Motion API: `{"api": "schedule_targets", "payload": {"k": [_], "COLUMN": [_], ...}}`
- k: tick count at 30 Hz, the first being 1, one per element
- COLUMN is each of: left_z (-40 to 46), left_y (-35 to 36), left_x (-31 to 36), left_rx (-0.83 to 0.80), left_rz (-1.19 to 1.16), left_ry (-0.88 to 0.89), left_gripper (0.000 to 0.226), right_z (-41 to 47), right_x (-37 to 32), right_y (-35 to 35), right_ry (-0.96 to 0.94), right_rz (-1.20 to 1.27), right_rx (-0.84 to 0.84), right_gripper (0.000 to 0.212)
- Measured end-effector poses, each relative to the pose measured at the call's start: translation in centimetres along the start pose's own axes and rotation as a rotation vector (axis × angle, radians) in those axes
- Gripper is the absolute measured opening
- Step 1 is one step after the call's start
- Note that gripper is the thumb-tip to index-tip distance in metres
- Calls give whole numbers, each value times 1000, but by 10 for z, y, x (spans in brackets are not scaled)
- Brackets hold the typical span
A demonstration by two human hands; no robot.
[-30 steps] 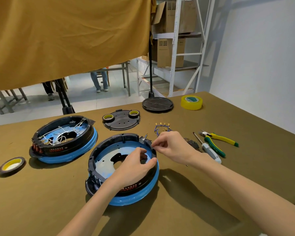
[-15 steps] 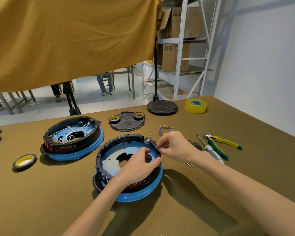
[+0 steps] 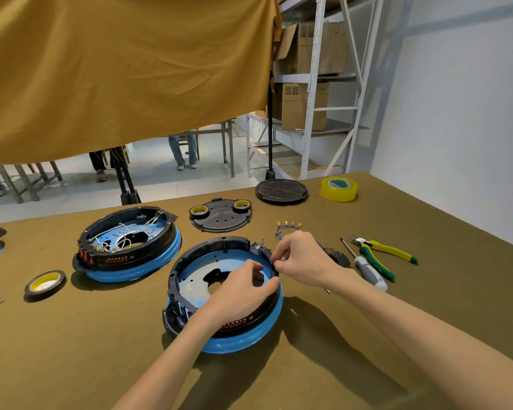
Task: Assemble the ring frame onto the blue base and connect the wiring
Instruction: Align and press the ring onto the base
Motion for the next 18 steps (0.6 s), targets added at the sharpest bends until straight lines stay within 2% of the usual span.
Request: {"api": "schedule_targets", "payload": {"k": [6,13,18], "left_z": [0,-1,-1], "left_y": [0,0,0], "left_x": [0,-3,-2], "left_rx": [2,-10,-3], "left_rz": [-4,-22,-18], "left_ry": [8,11,10], "left_gripper": [66,69,70], "right_z": [-7,-19,-28], "right_x": [-2,6,10], "right_y": [6,3,6], "right_ry": [-14,-164,-284], "right_rz": [-23,16,-35], "right_rx": [92,33,52], "right_gripper": [12,13,15]}}
Point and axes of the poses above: each hand's wrist, its own z-axis towards the middle knuckle, its own y-axis out of the palm, x = y × z, the point moved 3 cm from there along z, towards the middle knuckle, and after that the axes turned 2 degrees about z, right-handed, at the moved point
